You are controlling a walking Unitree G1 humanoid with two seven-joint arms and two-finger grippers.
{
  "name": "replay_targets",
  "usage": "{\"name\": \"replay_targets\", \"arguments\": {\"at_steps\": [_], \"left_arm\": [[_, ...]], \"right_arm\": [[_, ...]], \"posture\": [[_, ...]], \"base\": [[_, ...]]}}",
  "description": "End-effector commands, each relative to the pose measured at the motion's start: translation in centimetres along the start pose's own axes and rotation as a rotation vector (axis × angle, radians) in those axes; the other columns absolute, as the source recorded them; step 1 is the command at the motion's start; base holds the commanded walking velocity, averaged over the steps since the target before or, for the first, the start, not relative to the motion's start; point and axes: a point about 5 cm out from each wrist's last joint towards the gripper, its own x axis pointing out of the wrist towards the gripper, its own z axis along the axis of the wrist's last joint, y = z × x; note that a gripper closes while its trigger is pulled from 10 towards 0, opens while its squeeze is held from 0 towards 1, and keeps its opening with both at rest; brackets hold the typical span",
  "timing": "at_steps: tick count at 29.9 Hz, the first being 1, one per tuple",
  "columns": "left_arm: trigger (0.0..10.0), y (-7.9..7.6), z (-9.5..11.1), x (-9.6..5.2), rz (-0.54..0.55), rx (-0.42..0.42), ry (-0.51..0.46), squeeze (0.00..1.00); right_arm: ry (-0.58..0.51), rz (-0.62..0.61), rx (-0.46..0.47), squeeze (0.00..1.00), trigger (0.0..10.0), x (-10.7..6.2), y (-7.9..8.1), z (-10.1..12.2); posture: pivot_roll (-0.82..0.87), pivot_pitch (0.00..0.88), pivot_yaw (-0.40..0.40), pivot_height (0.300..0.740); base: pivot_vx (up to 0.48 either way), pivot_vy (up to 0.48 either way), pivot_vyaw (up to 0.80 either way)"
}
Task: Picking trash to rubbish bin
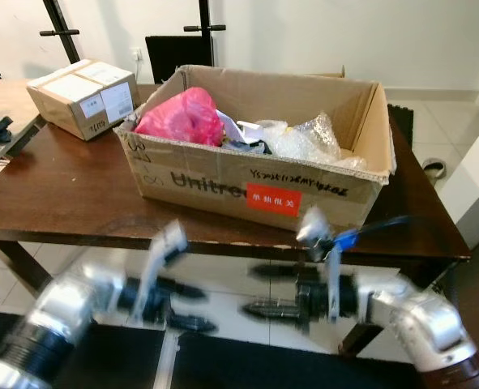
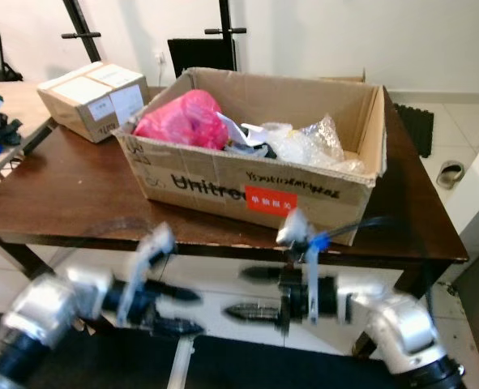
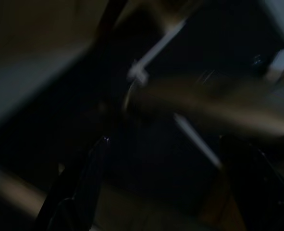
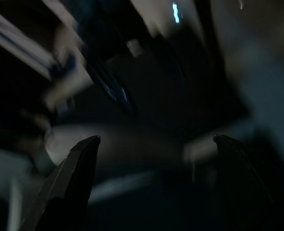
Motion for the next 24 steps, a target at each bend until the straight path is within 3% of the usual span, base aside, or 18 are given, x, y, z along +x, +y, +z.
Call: {"name": "replay_targets", "arguments": {"at_steps": [1, 2, 4, 7, 9, 11, 12, 14, 15, 18, 19, 20, 24], "left_arm": [[10.0, 0.9, -1.3, 0.2, 0.119, -0.021, 0.027, 0.00], [10.0, 1.6, -3.8, 1.1, 0.240, -0.135, 0.036, 0.00], [10.0, 1.6, -3.8, 1.1, 0.240, -0.135, 0.036, 0.00], [10.0, 2.0, -6.4, 1.6, 0.413, -0.214, 0.047, 0.00], [10.0, 2.0, -6.4, 1.6, 0.413, -0.214, 0.047, 0.00], [10.0, 2.5, -9.8, 1.4, 0.613, -0.352, 0.036, 0.00], [10.0, 2.5, -9.8, 1.4, 0.613, -0.352, 0.036, 0.00], [10.0, 2.4, -13.1, 1.2, 0.800, -0.473, 0.057, 0.00], [10.0, 2.3, -13.8, 1.2, 0.853, -0.482, 0.072, 0.00], [10.0, 2.2, -14.0, 1.5, 0.879, -0.483, 0.077, 0.00], [10.0, 2.0, -13.4, 2.5, 0.858, -0.477, 0.055, 0.00], [10.0, 1.9, -13.1, 2.8, 0.847, -0.474, 0.052, 0.00], [10.0, 1.7, -13.2, 3.6, 0.853, -0.408, 0.111, 0.00]], "right_arm": [[0.090, -0.066, -0.010, 0.00, 10.0, 0.5, -0.6, -1.6], [0.228, -0.152, 0.018, 0.00, 10.0, 1.2, -1.3, -4.7], [0.228, -0.152, 0.018, 0.00, 10.0, 1.2, -1.3, -4.7], [0.367, -0.264, 0.056, 0.00, 10.0, 1.6, -2.0, -8.4], [0.367, -0.264, 0.056, 0.00, 10.0, 1.6, -2.0, -8.4], [0.459, -0.511, 0.113, 0.00, 10.0, 1.6, -3.5, -12.3], [0.459, -0.511, 0.113, 0.00, 10.0, 1.6, -3.5, -12.3], [0.377, -0.741, 0.311, 0.00, 10.0, 2.0, -3.9, -14.8], [0.318, -0.830, 0.407, 0.00, 10.0, 2.2, -3.9, -15.5], [0.280, -0.902, 0.463, 0.00, 10.0, 2.2, -3.9, -16.0], [0.246, -0.977, 0.567, 0.00, 10.0, 2.2, -3.6, -16.9], [0.245, -0.993, 0.608, 0.00, 10.0, 2.3, -3.4, -17.4], [0.261, -1.023, 0.659, 0.00, 10.0, 2.4, -2.9, -18.2]], "posture": [[-0.06, 0.122, 0.073, 0.740], [-0.06, 0.122, 0.073, 0.740], [-0.06, 0.122, 0.073, 0.740], [-0.06, 0.121, 0.070, 0.740], [-0.06, 0.121, 0.070, 0.740], [-0.05, 0.119, 0.063, 0.740], [-0.05, 0.119, 0.063, 0.740], [-0.04, 0.119, 0.057, 0.740], [-0.04, 0.119, 0.055, 0.740], [-0.04, 0.118, 0.055, 0.740], [-0.03, 0.120, 0.057, 0.740], [-0.03, 0.120, 0.059, 0.740], [-0.04, 0.122, 0.065, 0.740]], "base": [[0.000, 0.000, 0.00], [0.000, 0.000, 0.00], [0.000, 0.000, 0.00], [0.000, 0.000, 0.00], [0.000, 0.000, 0.00], [0.000, 0.000, 0.00], [0.000, 0.000, 0.00], [0.000, 0.000, 0.00], [0.000, 0.000, 0.00], [0.000, 0.000, 0.00], [0.000, 0.000, 0.00], [0.000, 0.000, 0.00], [0.000, 0.000, 0.00]]}}
